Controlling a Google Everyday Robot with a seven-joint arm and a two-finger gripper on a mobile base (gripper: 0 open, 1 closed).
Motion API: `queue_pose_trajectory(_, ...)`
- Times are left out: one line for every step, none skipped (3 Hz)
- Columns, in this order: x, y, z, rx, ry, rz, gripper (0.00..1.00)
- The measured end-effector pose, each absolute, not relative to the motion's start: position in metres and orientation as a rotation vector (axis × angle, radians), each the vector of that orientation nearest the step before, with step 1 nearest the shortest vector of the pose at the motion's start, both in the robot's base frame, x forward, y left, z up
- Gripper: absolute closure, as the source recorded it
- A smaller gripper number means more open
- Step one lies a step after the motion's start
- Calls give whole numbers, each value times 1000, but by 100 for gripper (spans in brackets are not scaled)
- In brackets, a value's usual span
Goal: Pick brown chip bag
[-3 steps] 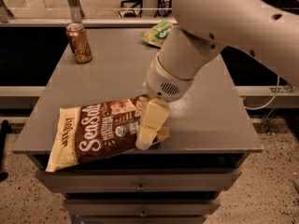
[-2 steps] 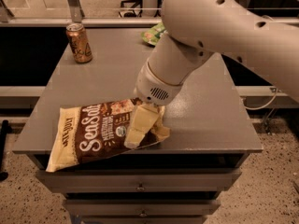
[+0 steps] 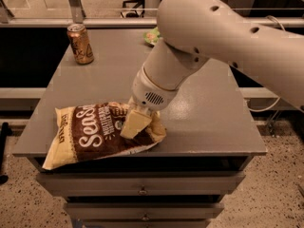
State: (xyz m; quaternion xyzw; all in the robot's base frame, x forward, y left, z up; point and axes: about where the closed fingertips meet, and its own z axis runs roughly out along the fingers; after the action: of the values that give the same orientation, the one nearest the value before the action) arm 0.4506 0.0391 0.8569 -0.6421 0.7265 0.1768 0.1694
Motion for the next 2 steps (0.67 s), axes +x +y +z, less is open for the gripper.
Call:
queue_pose_trajectory(455, 37, 865, -1797, 2058, 503, 87)
queue_pose_trajectory(465, 22, 898, -1726, 2018, 489, 100)
